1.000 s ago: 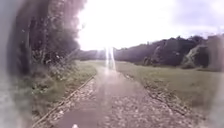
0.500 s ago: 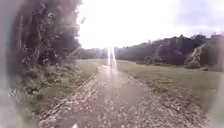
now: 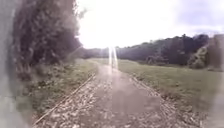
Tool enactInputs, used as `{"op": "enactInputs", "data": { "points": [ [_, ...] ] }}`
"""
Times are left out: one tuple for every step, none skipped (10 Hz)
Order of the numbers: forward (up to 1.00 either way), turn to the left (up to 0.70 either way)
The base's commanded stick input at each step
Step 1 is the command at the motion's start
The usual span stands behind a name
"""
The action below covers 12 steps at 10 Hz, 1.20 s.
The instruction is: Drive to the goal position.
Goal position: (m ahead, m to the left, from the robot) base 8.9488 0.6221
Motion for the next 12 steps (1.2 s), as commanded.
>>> {"op": "enactInputs", "data": {
  "points": [
    [0.85, 0.00],
    [0.85, 0.00],
    [0.85, 0.00],
    [0.85, 0.00],
    [0.85, 0.00],
    [0.85, 0.00],
    [0.85, 0.00],
    [0.85, 0.00],
    [0.85, 0.00],
    [0.85, 0.00],
    [0.85, 0.00],
    [0.85, 0.00]
  ]
}}
